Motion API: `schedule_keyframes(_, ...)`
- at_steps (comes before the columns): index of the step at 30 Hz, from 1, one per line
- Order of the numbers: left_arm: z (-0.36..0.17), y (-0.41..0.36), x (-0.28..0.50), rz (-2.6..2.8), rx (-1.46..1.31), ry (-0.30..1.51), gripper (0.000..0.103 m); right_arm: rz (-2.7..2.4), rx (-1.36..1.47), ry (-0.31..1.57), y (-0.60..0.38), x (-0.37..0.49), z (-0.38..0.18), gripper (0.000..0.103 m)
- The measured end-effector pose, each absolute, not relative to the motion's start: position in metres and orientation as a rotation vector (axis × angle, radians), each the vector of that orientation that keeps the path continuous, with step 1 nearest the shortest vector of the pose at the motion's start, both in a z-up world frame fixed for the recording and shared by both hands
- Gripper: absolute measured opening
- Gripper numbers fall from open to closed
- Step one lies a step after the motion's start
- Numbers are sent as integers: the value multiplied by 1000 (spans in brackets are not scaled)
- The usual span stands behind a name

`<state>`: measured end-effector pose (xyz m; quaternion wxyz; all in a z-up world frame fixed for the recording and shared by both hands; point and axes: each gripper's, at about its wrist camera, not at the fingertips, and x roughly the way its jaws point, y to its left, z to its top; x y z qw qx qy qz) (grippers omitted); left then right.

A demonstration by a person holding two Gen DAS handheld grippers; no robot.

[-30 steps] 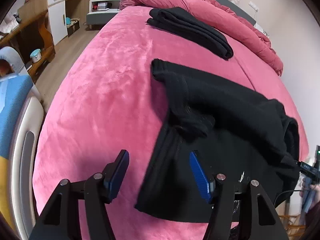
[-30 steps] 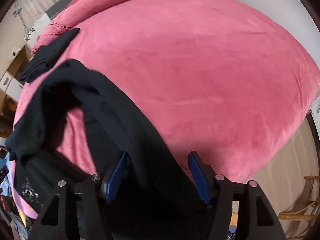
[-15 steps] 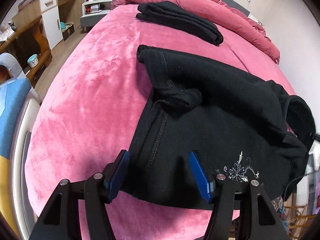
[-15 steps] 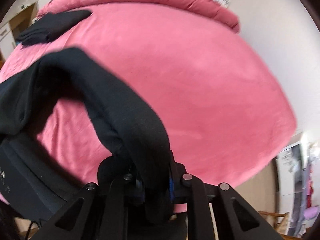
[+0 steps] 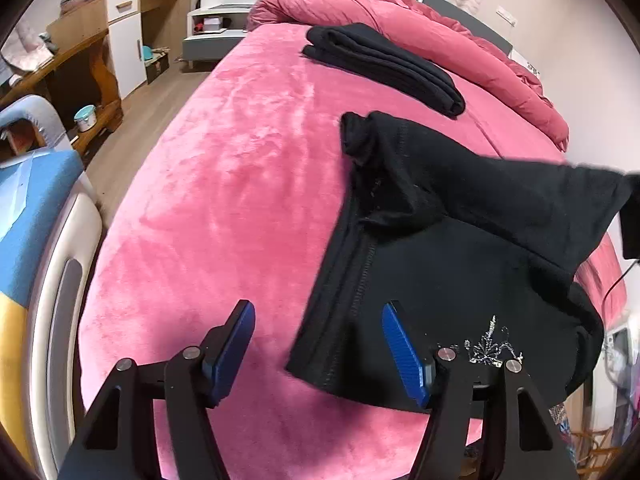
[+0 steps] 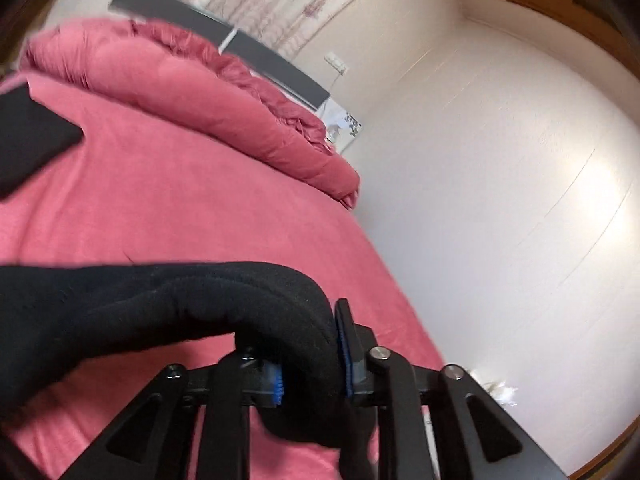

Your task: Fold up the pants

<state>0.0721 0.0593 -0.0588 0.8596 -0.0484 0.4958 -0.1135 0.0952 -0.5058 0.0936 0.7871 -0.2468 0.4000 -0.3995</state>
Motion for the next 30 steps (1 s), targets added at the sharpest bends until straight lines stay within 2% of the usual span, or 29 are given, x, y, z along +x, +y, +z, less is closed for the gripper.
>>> schedule_keyframes(1, -58, 61, 72, -236, -98, 1039, 67, -881, -548, 945, -515, 104, 71, 37)
schedule_keyframes(5, -57, 65, 73, -242, -59, 1032, 67, -810, -404, 1166, -541, 94, 5, 38)
schedule_keyframes(7, -58, 64, 78, -267, -47, 1035, 67, -752, -337, 1208, -542, 73, -18, 41)
schedule_keyframes(10, -55, 58, 85, -306, -14, 1023, 68, -668, -253, 1224, -535, 47, -32, 42)
schedule_keyframes(12, -54, 50, 90, -335, 16, 1014, 77, -621, -201, 1203, -524, 36, -27, 42)
schedule_keyframes(18, -73, 28, 109, -379, 78, 1062, 77, -378, -23, 1061, -476, 23, 4, 47)
schedule_keyframes(20, -82, 27, 114, -396, 58, 1107, 73, -263, -18, 1020, -445, 31, 16, 51)
schedule_keyframes(22, -86, 26, 113, -414, 48, 1123, 61, -138, -21, 1007, -412, 51, 21, 52)
schedule_keyframes(24, -93, 23, 110, -414, 74, 1155, 42, -38, -25, 1002, -376, 71, 23, 52)
schedule_keyframes(30, -100, 28, 94, -472, 45, 1132, 25, 231, -127, 1041, -254, 149, 7, 55)
